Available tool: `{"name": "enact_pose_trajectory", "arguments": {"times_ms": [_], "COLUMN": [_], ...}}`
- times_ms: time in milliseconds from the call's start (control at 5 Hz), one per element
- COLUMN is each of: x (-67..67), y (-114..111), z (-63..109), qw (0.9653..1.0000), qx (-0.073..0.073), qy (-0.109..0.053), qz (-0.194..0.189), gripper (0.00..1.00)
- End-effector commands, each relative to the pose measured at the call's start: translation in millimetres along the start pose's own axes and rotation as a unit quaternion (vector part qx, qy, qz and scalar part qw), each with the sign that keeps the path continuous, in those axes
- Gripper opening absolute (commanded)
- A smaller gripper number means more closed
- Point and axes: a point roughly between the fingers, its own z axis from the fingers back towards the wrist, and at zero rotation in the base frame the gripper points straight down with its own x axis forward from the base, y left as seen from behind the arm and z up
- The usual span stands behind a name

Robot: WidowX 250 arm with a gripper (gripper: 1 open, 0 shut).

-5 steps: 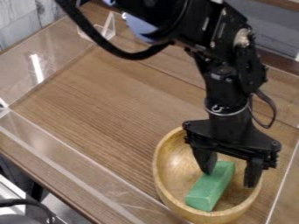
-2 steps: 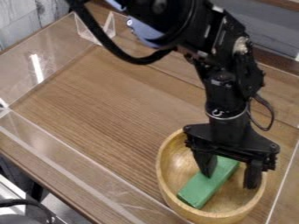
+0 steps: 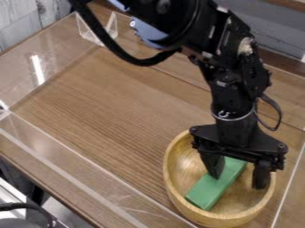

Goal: Put the green block in the brown bowl

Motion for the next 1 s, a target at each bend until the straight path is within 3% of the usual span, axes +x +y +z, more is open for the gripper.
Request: {"name": "enact_pose_trajectory", "arguments": {"times_ms": [0,800], "x": [3.0,4.7], "y": [5,13], "z": [-7.4,-22.2], "qw": [1.0000,0.9999], "qx": [0.004,0.010], "qy": [-0.003,-0.003], "qz": [0.000,0.009], "gripper": [1.00,1.00]}}
